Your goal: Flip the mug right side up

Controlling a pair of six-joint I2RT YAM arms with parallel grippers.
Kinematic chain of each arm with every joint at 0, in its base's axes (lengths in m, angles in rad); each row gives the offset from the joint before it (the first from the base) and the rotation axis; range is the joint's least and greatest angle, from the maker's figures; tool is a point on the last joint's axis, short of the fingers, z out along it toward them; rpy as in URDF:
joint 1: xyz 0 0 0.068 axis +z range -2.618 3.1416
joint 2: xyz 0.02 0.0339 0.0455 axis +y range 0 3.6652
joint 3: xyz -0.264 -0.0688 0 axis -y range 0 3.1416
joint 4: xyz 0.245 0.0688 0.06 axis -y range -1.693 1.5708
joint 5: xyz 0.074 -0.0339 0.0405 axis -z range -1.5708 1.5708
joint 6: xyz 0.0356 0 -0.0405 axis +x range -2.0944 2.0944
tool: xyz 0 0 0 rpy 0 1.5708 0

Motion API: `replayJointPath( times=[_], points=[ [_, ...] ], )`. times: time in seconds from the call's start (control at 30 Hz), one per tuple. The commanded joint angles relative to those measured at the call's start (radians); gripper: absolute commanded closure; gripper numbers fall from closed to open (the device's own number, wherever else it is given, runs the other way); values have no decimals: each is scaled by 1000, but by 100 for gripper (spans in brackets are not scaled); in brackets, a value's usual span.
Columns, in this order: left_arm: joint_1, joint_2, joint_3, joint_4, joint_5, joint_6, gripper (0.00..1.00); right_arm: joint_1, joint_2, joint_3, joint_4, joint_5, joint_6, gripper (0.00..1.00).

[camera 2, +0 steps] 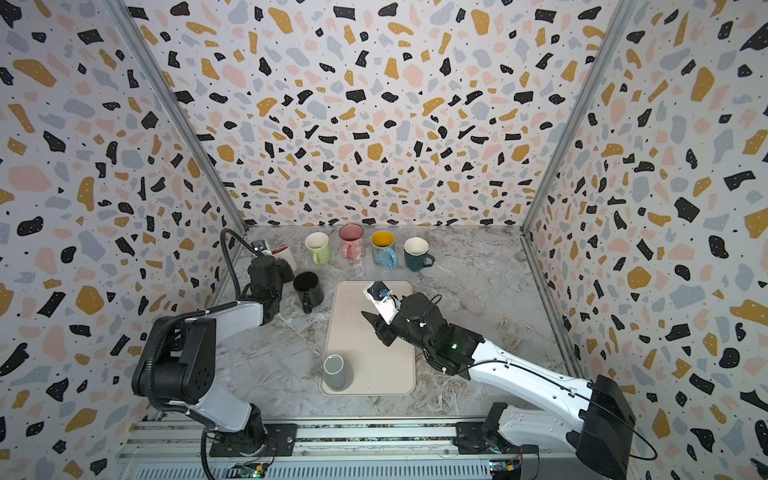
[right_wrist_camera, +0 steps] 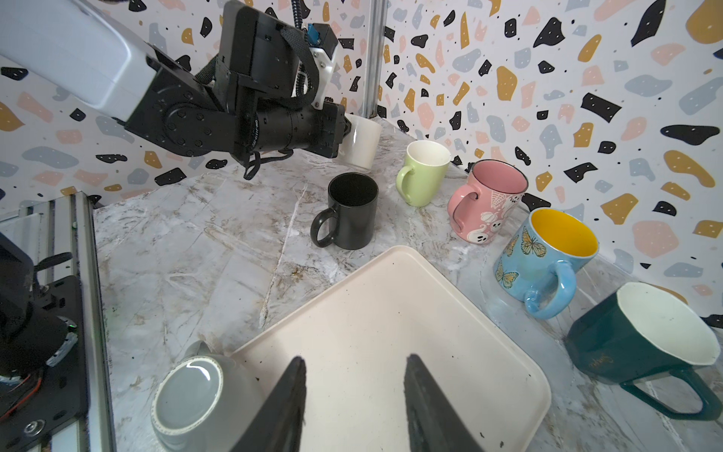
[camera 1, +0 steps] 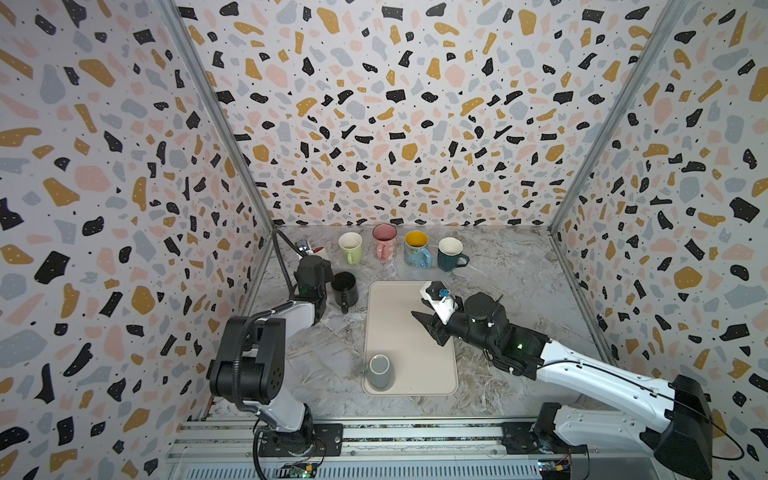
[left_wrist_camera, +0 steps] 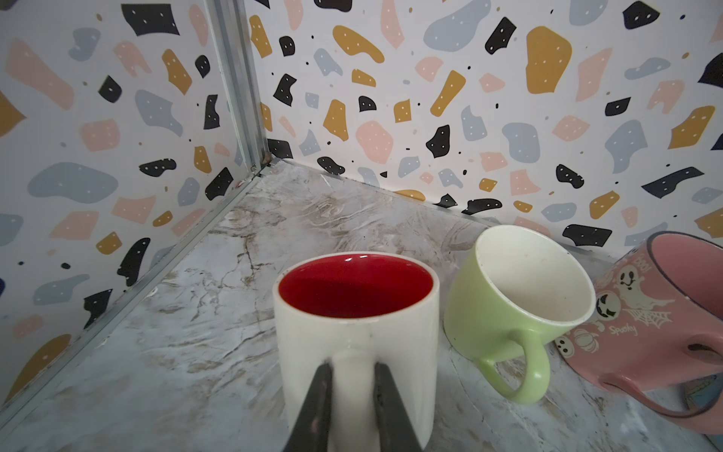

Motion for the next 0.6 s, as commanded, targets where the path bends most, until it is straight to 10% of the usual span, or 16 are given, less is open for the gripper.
replayJointPath(
  times=[0.0, 0.57],
  points=[
    [8, -1, 28, 170, 1, -1, 100, -5, -3, 0, 21, -10, 9, 57],
    [7, 109, 43, 267, -31, -1, 100, -12, 8, 1, 28, -14, 13, 58]
  ],
)
